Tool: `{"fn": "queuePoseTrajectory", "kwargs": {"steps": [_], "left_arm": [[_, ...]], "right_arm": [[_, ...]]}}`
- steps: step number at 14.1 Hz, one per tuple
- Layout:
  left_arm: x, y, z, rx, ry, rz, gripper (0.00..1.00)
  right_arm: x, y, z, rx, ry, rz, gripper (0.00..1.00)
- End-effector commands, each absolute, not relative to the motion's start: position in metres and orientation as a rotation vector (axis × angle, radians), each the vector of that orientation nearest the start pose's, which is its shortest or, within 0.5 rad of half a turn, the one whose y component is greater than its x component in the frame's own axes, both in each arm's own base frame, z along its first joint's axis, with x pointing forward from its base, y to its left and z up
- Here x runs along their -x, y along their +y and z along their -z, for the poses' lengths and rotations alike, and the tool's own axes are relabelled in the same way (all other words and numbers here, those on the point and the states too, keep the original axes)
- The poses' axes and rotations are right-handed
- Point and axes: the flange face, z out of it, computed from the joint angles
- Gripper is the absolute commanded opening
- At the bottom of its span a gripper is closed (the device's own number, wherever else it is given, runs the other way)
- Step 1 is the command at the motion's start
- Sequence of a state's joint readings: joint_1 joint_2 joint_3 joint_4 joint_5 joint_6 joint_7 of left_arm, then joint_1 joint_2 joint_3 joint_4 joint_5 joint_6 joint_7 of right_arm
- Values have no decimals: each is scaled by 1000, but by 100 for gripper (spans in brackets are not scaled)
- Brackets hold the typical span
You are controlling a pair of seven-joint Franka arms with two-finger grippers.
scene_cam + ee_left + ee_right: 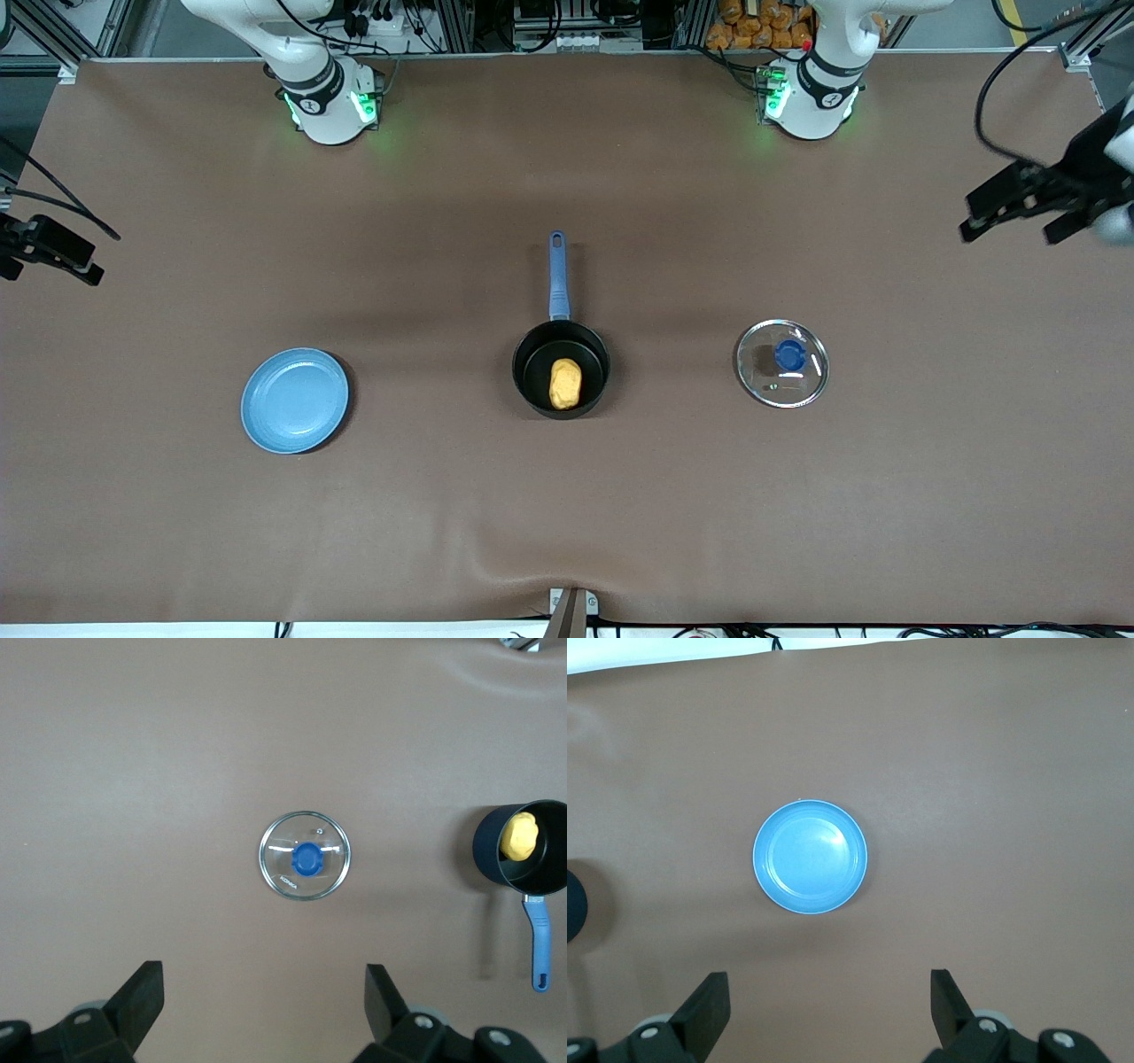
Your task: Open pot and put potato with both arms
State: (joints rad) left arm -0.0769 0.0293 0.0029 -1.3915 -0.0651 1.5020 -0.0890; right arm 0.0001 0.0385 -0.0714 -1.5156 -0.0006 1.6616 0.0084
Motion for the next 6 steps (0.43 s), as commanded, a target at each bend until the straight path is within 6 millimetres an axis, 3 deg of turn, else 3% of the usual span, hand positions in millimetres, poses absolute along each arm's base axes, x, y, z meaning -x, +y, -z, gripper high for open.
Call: {"fn": "queuePoseTrajectory", "kwargs": {"steps": [1, 6], "left_arm": [[-543, -32, -688, 3222, 43, 131, 100], [-547, -31, -680, 3211, 56, 137, 100]], "right_arm": [[-565, -41, -638, 3129, 92, 183, 100], [-569, -39, -640, 3127, 87, 214, 100]]}}
